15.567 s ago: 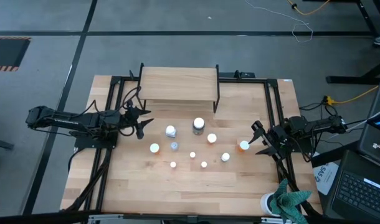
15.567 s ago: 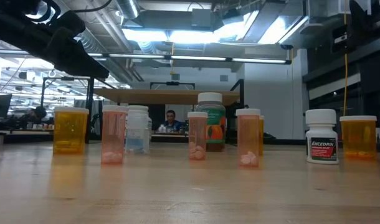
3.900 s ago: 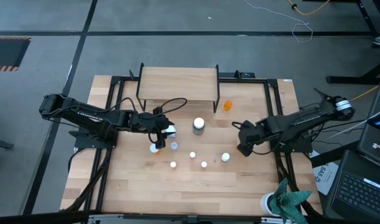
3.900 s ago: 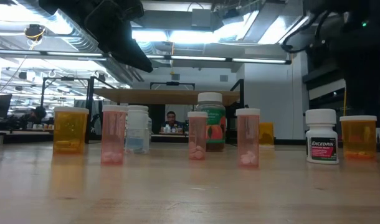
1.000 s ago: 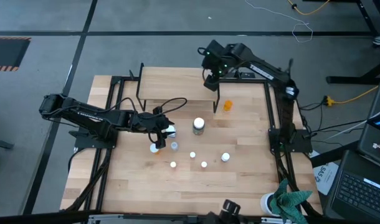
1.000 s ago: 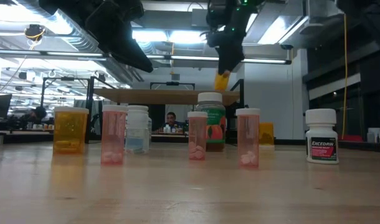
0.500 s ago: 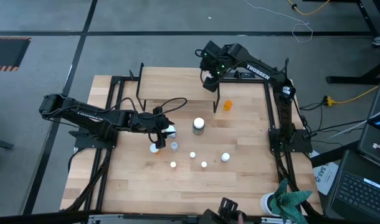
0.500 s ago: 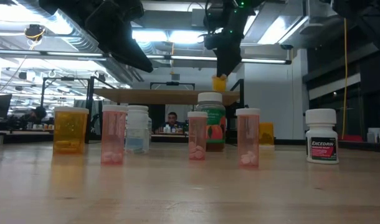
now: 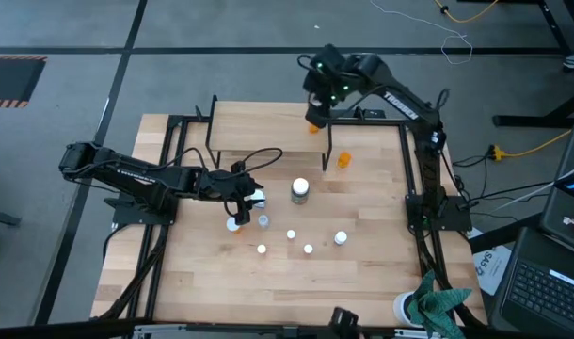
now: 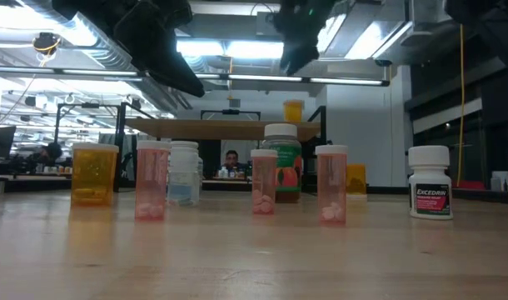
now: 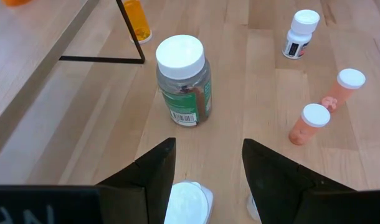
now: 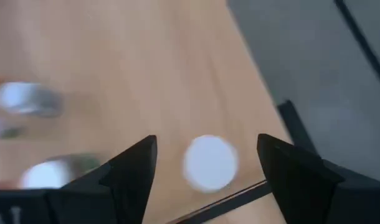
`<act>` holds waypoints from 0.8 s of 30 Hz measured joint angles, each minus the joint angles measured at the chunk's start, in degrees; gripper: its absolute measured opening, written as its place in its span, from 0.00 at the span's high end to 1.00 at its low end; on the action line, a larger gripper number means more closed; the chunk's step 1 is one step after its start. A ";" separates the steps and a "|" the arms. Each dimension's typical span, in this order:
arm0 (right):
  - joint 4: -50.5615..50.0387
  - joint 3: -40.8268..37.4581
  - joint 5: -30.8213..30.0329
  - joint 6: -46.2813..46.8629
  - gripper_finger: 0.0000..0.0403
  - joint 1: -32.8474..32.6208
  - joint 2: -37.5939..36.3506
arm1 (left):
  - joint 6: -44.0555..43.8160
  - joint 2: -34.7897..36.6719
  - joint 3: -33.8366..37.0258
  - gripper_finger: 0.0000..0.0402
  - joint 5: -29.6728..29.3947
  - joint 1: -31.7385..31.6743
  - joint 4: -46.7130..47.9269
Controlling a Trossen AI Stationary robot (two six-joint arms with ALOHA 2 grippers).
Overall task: Pick and place medicine bottles onto shelf by color
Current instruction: Put the green pill bottle on the shelf
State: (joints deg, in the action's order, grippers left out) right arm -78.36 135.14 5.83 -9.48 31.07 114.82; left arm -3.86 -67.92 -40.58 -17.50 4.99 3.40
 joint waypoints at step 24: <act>42.61 -58.80 3.54 -0.06 0.31 -25.20 -25.68 | -0.10 2.50 -0.07 0.55 -1.32 1.73 4.42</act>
State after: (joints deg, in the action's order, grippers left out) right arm -35.75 76.34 9.37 -9.54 5.87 89.14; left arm -3.96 -65.42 -40.65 -18.82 6.72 7.82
